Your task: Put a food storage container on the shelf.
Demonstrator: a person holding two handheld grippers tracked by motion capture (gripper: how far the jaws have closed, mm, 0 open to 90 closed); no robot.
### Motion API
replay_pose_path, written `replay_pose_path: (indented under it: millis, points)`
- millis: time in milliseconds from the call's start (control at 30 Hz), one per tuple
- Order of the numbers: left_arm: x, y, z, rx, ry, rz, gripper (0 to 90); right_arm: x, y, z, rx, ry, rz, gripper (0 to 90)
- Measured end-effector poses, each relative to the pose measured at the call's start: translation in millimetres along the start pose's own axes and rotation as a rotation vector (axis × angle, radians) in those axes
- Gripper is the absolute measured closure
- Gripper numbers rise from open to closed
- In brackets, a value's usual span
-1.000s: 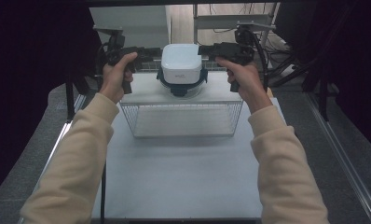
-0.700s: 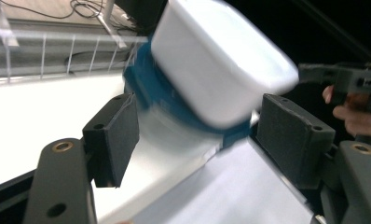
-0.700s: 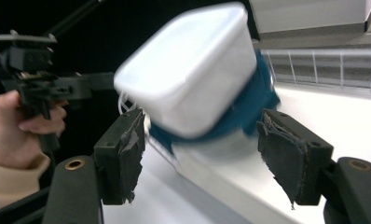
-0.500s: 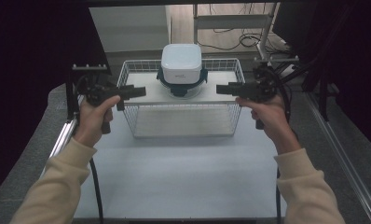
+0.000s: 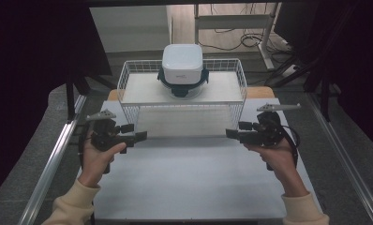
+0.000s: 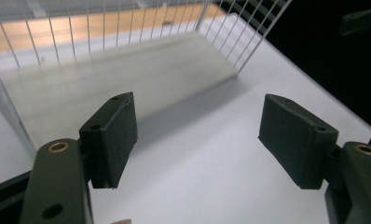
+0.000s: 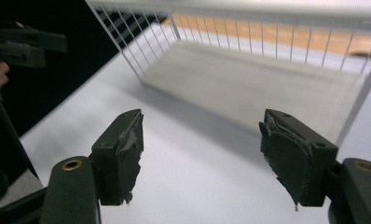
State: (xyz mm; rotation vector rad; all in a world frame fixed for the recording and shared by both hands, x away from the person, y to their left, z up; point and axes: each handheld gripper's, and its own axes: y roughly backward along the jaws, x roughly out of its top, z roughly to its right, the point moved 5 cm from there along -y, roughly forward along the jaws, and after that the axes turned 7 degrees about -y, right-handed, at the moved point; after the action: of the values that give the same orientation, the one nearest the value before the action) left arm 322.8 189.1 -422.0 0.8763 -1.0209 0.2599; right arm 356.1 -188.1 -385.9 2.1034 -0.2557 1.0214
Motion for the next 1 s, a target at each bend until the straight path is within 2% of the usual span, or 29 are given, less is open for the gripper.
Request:
replay_pose_path:
  millis: [100,133,167,200,233,267,367,500,600,767,867,1000]
  points:
    - [-14.5,-1.3,4.2,0.006,-0.012,-0.026,27.1,-19.9,-3.6,4.8,-0.022,0.006,-0.031,29.2]
    - [-14.5,-1.3,4.2,0.006,-0.012,-0.026,27.1,-19.9,-3.6,4.8,-0.022,0.006,-0.031,29.2]
    - [-22.5,-2.4,6.5,0.007,-0.012,-0.041,27.0,-31.5,-5.9,8.2,-0.033,0.011,-0.047,29.3]
    - [-27.7,-3.2,7.8,0.012,-0.012,-0.049,26.9,-35.8,-7.1,9.5,-0.036,0.009,-0.053,29.3]
    - [-27.7,-3.2,7.8,0.012,-0.012,-0.049,26.9,-41.8,-8.8,11.3,-0.040,0.004,-0.066,29.3]
    - [-34.7,-5.3,9.8,0.021,-0.019,-0.065,26.9,-41.8,-8.8,11.3,-0.040,0.004,-0.066,29.3]
    - [-57.1,-13.5,16.2,0.031,-0.039,-0.115,26.2,-65.5,-13.9,17.5,-0.059,-0.007,-0.102,29.2]
    - [-78.5,-22.6,16.8,0.022,-0.017,-0.149,26.0,-87.0,-19.3,22.3,-0.074,-0.013,-0.124,29.1]
    - [-84.6,-25.2,14.3,0.029,-0.014,-0.165,25.8,-101.7,-24.8,25.0,-0.082,-0.013,-0.159,29.0]
    - [-95.2,-26.5,8.6,0.049,-0.011,-0.183,25.8,-116.7,-29.4,31.0,-0.096,-0.027,-0.185,29.0]
    - [-97.9,-28.0,6.5,0.051,-0.003,-0.191,25.8,-120.1,-30.6,34.1,-0.101,-0.038,-0.192,28.8]
    - [-99.6,-32.5,8.2,0.043,-0.013,-0.204,25.6,-120.4,-30.3,36.3,-0.105,-0.040,-0.188,28.6]
